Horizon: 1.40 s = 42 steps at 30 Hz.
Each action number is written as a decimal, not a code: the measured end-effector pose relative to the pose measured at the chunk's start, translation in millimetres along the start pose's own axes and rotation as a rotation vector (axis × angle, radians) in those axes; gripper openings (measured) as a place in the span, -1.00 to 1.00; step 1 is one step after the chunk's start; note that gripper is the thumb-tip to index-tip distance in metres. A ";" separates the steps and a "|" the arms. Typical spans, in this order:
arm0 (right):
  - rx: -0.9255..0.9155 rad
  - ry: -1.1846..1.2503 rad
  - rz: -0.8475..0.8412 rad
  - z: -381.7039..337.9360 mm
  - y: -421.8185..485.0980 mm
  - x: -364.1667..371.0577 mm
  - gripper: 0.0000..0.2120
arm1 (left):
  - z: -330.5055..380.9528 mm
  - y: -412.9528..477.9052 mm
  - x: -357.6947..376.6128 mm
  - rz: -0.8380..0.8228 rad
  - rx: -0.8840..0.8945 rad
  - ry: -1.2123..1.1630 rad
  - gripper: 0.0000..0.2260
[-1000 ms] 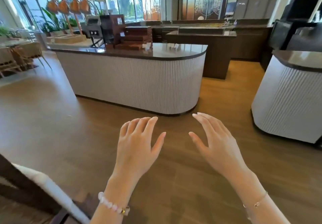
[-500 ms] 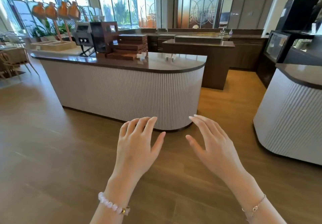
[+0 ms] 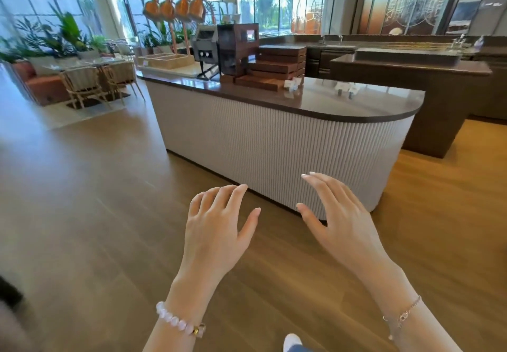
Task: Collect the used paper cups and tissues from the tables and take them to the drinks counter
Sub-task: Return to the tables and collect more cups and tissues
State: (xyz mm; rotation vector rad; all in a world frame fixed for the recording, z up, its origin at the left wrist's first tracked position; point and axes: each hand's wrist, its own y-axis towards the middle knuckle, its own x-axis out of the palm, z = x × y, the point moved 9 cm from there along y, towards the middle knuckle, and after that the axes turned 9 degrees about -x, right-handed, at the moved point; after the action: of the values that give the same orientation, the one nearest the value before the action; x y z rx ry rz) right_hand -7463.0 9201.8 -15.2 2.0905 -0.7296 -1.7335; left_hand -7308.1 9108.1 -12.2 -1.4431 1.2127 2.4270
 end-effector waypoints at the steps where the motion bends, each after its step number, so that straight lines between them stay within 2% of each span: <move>1: -0.019 0.013 -0.009 2.7 14.8 11.2 -0.44 | -8.7 9.3 6.6 0.009 -0.024 0.018 -0.64; 7: -0.125 0.078 -0.075 22.3 111.9 82.7 -0.47 | -56.7 74.9 50.3 0.038 -0.150 0.133 -0.64; 12: -0.238 0.179 -0.114 29.6 202.9 133.3 -0.39 | -102.9 138.6 76.8 0.059 -0.295 0.216 -0.63; 19: -0.391 0.261 -0.140 12.7 301.1 198.2 -0.51 | -177.2 187.3 93.5 0.078 -0.467 0.305 -0.65; 26: -0.533 0.358 -0.167 -54.2 384.3 277.6 -0.53 | -279.8 222.5 84.9 0.109 -0.614 0.373 -0.57; 32: -0.585 0.400 -0.146 -129.0 461.0 354.6 -0.55 | -398.7 258.1 85.4 0.140 -0.662 0.412 -0.59; 35: -0.599 0.427 -0.153 -175.4 504.5 386.5 -0.54 | -457.0 287.8 73.2 0.140 -0.672 0.421 -0.53; 42: -0.620 0.503 -0.125 -271.0 586.3 454.0 -0.54 | -579.7 333.5 53.4 0.130 -0.707 0.431 -0.61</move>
State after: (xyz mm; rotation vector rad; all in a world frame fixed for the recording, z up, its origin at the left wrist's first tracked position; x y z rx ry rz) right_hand -7243.0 8443.7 -2.5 1.9990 0.0826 -1.1820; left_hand -7065.6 8482.7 -0.3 -2.2093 0.4789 2.8934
